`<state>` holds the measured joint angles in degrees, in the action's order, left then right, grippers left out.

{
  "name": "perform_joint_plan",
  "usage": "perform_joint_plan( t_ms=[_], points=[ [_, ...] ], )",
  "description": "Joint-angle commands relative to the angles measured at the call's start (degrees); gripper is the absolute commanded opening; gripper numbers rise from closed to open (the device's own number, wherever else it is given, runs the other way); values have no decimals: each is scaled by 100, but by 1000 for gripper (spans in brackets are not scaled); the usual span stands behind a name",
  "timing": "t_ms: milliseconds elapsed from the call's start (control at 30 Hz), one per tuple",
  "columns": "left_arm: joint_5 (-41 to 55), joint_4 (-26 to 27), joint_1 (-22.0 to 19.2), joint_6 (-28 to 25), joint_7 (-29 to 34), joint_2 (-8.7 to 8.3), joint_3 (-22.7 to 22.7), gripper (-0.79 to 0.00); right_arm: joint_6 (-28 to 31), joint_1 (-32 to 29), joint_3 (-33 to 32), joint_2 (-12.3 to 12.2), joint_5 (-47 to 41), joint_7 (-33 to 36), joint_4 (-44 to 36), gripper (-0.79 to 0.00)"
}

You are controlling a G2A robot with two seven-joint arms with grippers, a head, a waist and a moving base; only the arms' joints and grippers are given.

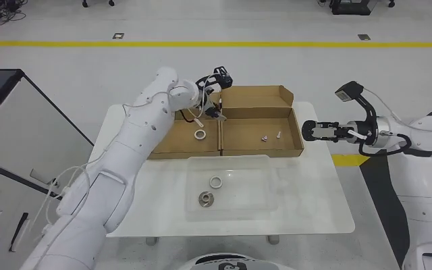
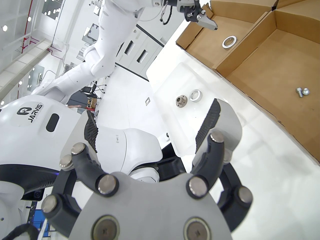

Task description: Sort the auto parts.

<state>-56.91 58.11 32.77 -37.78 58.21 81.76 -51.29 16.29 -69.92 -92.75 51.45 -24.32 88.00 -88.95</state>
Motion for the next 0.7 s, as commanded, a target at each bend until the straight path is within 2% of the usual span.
perform_joint_plan(
  t_ms=[0,133,267,400,567,667],
  points=[
    [74,983,450,-21,458,-153,-268,0,0,0,0,0,0,0,0,0],
    [170,2472,1267,179,1009,-421,-558,0,0,0,0,0,0,0,0,0],
    [382,3323,1698,419,1250,-678,-484,0,0,0,0,0,0,0,0,0],
    [765,3841,1888,605,1436,-922,-233,0,0,0,0,0,0,0,0,0],
    [1499,4223,1931,904,1735,-1195,129,0,0,0,0,0,0,0,0,0],
    [1678,4262,1937,972,1802,-1240,155,0,0,0,0,0,0,0,0,0]
  ],
)
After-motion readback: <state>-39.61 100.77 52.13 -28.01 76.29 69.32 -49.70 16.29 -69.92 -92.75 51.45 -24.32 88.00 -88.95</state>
